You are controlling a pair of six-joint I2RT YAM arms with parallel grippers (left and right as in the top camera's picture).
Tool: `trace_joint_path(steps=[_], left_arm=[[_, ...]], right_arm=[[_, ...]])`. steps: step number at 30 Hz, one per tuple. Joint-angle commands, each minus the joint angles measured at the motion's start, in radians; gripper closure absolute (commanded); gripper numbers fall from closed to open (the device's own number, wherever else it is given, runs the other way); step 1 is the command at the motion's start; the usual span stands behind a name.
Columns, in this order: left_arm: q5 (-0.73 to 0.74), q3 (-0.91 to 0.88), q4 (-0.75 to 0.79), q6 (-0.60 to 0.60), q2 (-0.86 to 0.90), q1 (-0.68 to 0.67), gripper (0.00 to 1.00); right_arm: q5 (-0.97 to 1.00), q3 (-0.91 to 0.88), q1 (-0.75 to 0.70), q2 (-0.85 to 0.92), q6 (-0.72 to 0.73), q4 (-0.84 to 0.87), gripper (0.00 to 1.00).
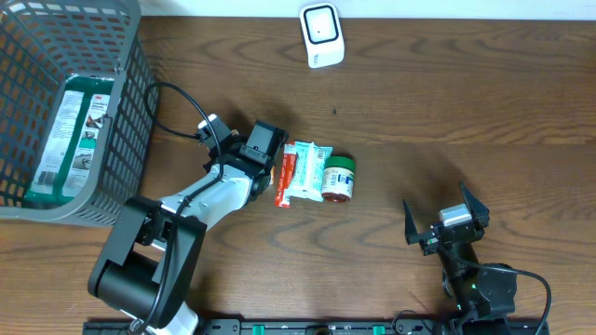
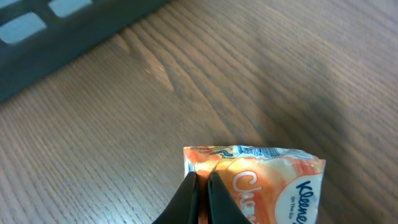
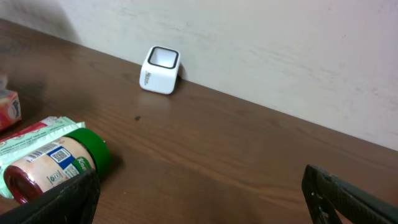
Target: Scan the item barcode
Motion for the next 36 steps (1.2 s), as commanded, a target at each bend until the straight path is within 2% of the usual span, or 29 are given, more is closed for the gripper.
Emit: trace_joint_path(steps=[1,5,7,8,11,12,14,17,18,20,24,29,33,36], left_arm=[[0.019,-0.001,-0.002,0.057,-0.008,-0.013,0.93],[0.019,-0.001,-0.004,0.108,-0.022,-0.040,0.92],[0.019,0.000,-0.004,0.135,-0.039,-0.042,0.89],[0.019,0.000,-0.004,0.154,-0.051,-0.042,0.85],[0.019,0.000,-0.004,0.311,-0.113,-0.040,0.54],[0.019,0.002,-0.002,0.368,-0.134,-0.040,0.48],[0.025,0.014,-0.002,0.497,-0.182,-0.037,0.48],[0.149,0.057,-0.037,0.677,-0.252,-0.006,0.46],[0.237,0.090,-0.085,0.706,-0.282,0.027,0.41],[0.397,0.139,-0.156,0.749,-0.307,0.091,0.37],[0.838,0.233,-0.277,0.919,-0.307,0.256,0.36],[1.257,0.251,-0.360,1.205,-0.286,0.425,0.36],[1.394,0.249,-0.370,1.288,-0.240,0.497,0.53],[1.394,0.250,-0.345,1.305,-0.190,0.510,0.56]], right_arm=[[0.006,-0.001,0.016,-0.002,0.013,-0.004,0.01],[0.006,-0.001,0.016,-0.002,0.013,-0.004,0.01],[0.006,-0.001,0.016,-0.002,0.013,-0.004,0.01],[0.006,-0.001,0.016,-0.002,0.013,-0.004,0.01],[0.006,-0.001,0.016,-0.002,0.013,-0.004,0.01],[0.006,-0.001,0.016,-0.002,0.013,-0.004,0.01],[0.006,-0.001,0.016,-0.002,0.013,-0.004,0.01],[0.006,-0.001,0.016,-0.002,0.013,-0.004,0.01],[0.006,-0.001,0.016,-0.002,0.013,-0.004,0.01],[0.006,-0.001,0.016,-0.002,0.013,-0.004,0.01],[0.006,-0.001,0.016,-0.002,0.013,-0.004,0.01],[0.006,-0.001,0.016,-0.002,0.013,-0.004,0.01],[0.006,-0.001,0.016,-0.002,0.013,-0.004,0.01],[0.006,-0.001,0.016,-0.002,0.013,-0.004,0.01]])
